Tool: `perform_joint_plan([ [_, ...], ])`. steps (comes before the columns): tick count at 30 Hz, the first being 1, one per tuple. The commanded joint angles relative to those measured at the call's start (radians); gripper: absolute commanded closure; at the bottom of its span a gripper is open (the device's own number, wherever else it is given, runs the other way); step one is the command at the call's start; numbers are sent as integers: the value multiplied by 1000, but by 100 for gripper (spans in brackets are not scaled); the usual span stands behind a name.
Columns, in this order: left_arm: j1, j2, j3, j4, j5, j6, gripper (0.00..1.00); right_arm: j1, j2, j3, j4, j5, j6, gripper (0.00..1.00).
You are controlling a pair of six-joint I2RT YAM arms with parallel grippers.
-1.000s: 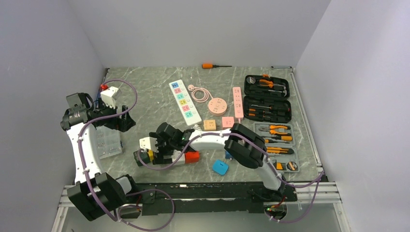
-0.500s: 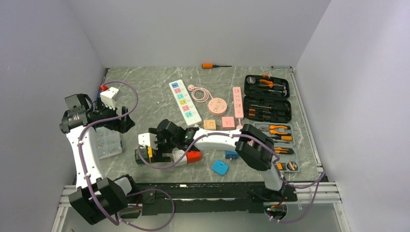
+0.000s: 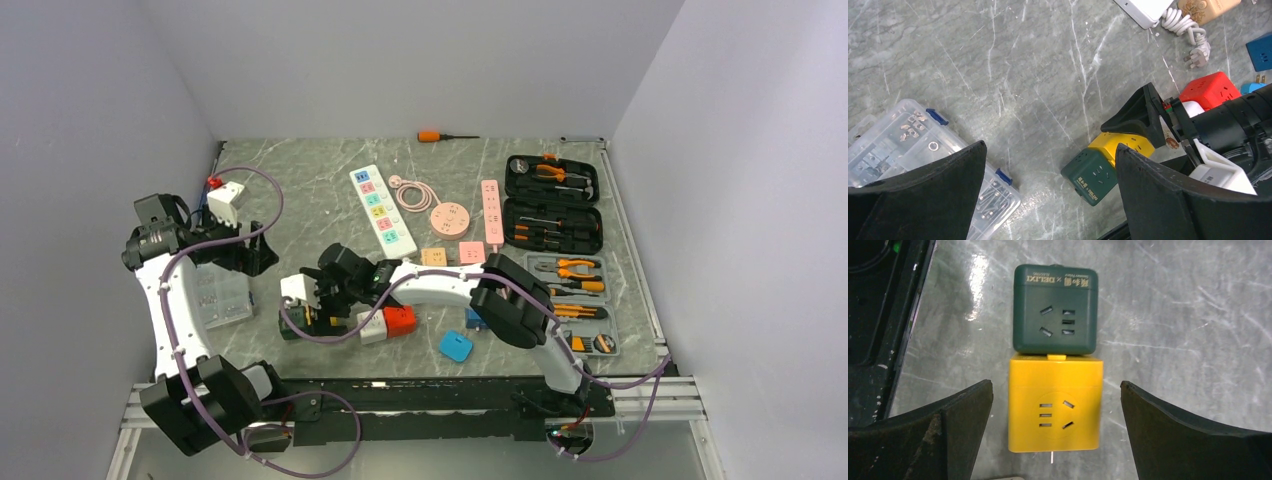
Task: Pull the plug off the socket
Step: Remove the plug from the socket.
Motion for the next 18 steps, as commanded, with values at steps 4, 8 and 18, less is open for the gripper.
perform_joint_plan([
  [4,11,29,67,-28,71,13,1,-10,12,-40,64,-36,25,0],
  [8,11,22,71,-34,84,9,1,-17,45,-29,94,-21,34,0],
  [18,11,40,88,-52,92,11,1,-21,114,10,140,-23,81,12],
])
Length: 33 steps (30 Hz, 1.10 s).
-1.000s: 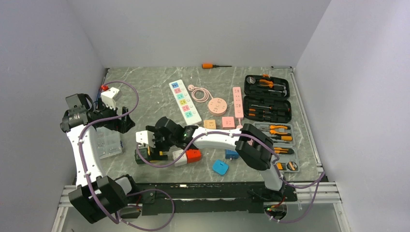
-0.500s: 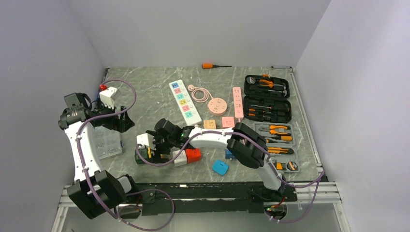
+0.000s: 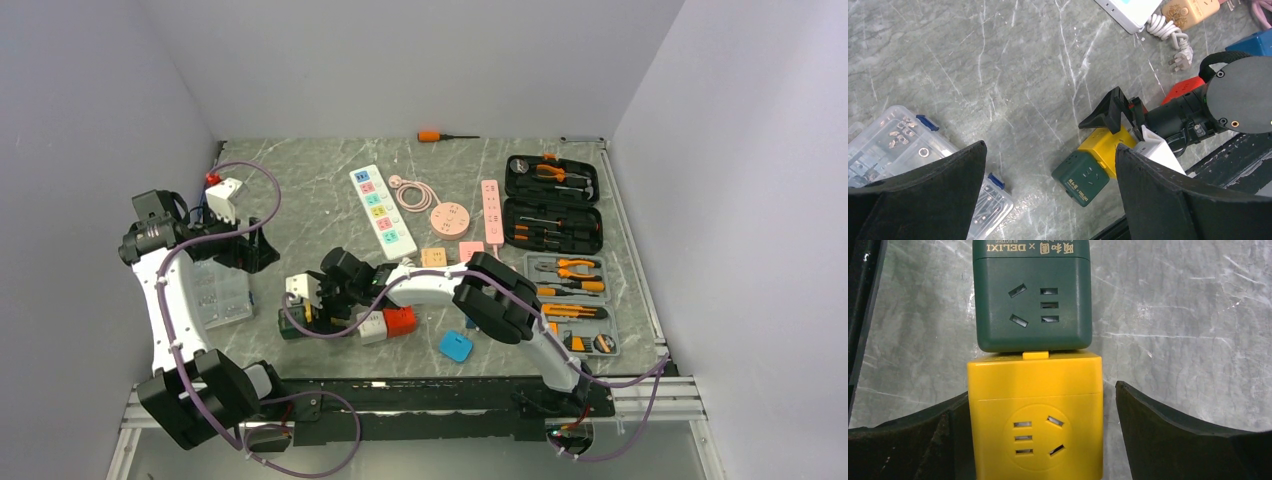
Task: Pull the plug off the socket
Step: Remove the plug from the socket.
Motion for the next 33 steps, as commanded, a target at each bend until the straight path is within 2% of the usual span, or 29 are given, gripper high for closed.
perform_joint_plan([
  [1,5,12,54,-21,52,8,1,-3,22,28,47,-9,16,12],
  [5,5,18,59,-18,59,-1,1,-3,22,18,42,-13,15,16],
  [7,5,20,61,-18,61,-3,1,-4,25,22,29,-15,11,23],
  [8,5,20,60,-20,62,-3,1,-4,25,27,19,-17,9,31],
  [9,5,20,60,-19,63,-3,1,-4,26,33,13,-15,10,47],
  [11,5,19,56,-19,62,-3,1,-4,22,44,12,11,28,68],
  [13,4,19,57,-29,69,12,1,-5,12,64,-27,50,50,94],
  [14,2,24,62,-56,84,43,1,-4,3,77,-46,74,64,100],
  [18,-40,58,109,-152,87,137,4,-5,-108,37,-46,131,90,100],
  [22,-64,61,131,-165,93,160,1,-18,-233,-36,-36,153,105,100],
  [33,-106,-154,168,-184,205,490,1,-133,-420,-39,-229,108,364,100],
])
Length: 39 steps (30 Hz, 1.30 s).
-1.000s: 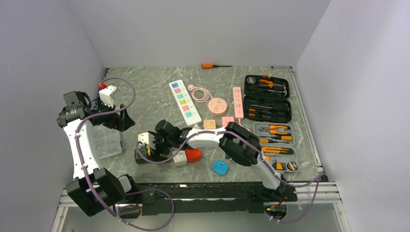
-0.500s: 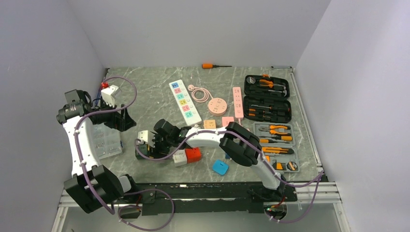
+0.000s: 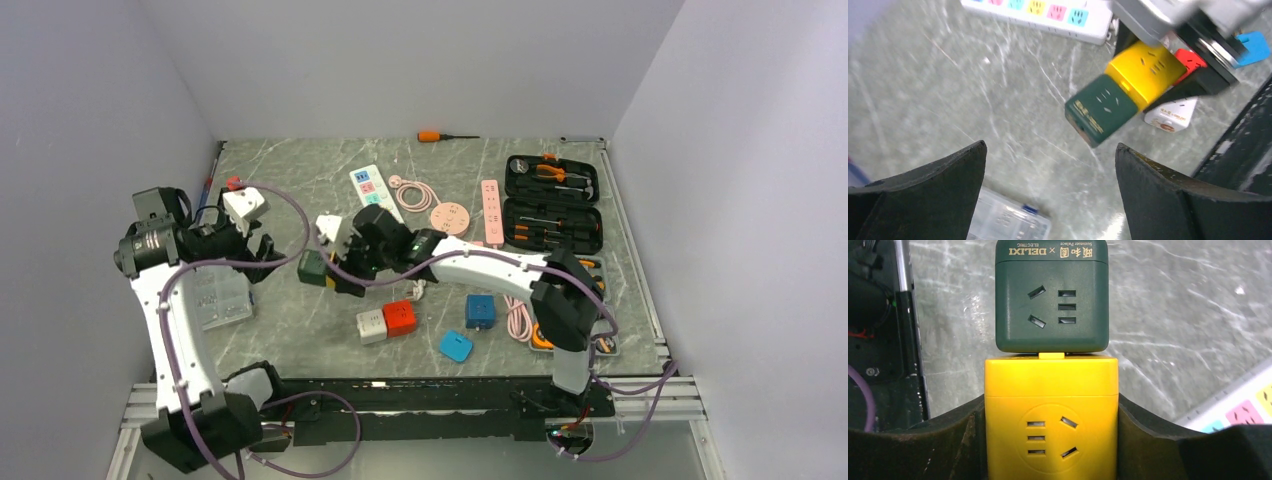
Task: Pull the plug off the socket
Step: Remove the plug from the socket.
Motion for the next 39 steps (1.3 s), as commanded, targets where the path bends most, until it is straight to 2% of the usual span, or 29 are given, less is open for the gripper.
perform_joint_plan([
  [1,-44,-92,77,-49,92,210,1,-60,-92,40,-61,-23,170,100],
  [4,-92,-141,65,-82,60,316,1,-89,-128,48,-106,-36,220,100],
  [8,-129,-246,-23,-81,66,485,1,-111,-209,-14,-92,-51,277,100],
  [9,-134,-280,-55,-45,75,497,1,-121,-244,-38,-74,-64,292,100],
  [12,-141,-414,-189,193,101,399,1,-162,-329,-125,-10,-130,351,100],
  [15,-160,-541,-314,336,136,442,1,-203,-383,-180,26,-206,395,100],
  [19,-212,-604,-378,355,164,596,1,-211,-356,-105,-79,-263,379,100],
  [20,-224,-612,-388,340,170,653,1,-210,-344,-83,-103,-268,377,100],
  [21,-251,-636,-415,315,188,776,1,-211,-319,-53,-130,-275,382,100],
  [22,-260,-647,-436,316,193,815,1,-210,-315,-49,-131,-272,385,100],
  [26,-295,-705,-535,448,193,882,1,-208,-304,-34,-125,-278,402,100],
  [30,-343,-691,-568,431,166,1027,1,-198,-304,-29,-105,-271,425,100],
  [32,-371,-680,-585,484,140,1031,1,-182,-297,-21,-110,-255,425,100],
  [35,-407,-684,-630,629,100,938,1,-161,-281,-13,-119,-241,428,100],
  [39,-521,-640,-616,661,5,886,1,-135,-267,5,-121,-214,435,100],
])
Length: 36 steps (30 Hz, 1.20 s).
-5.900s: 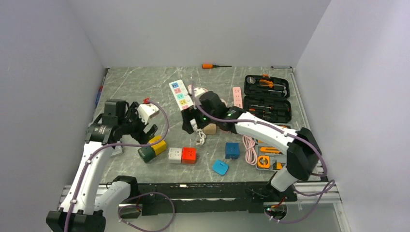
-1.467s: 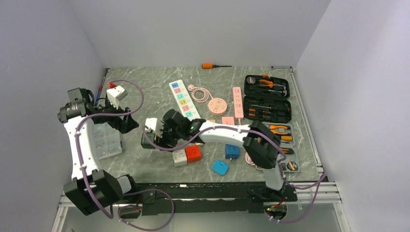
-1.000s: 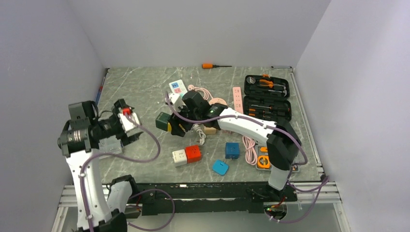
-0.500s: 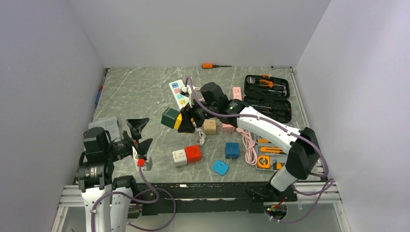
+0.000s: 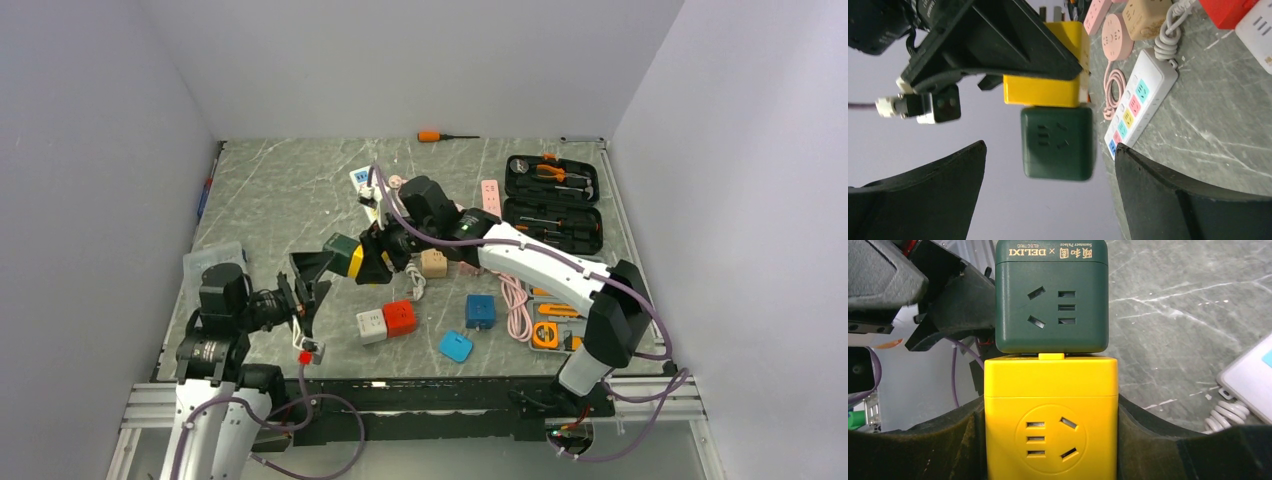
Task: Pull the plug off the socket
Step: Remove the plug from the socket.
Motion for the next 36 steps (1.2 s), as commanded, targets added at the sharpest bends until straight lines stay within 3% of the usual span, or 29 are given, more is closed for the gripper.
perform_joint_plan([
  [1,-101,46,8,156,-100,-69,1,33,7,81,43,22,22,100],
  [9,-281,150,48,187,-299,-150,1,75,-9,83,42,77,22,100],
  [22,-353,182,26,269,-422,-257,16,78,-86,-21,47,117,16,100],
  [31,-424,207,40,281,-473,-293,50,79,-55,19,61,95,33,100],
  [36,-487,222,50,298,-524,-330,81,80,-22,57,54,92,36,100],
])
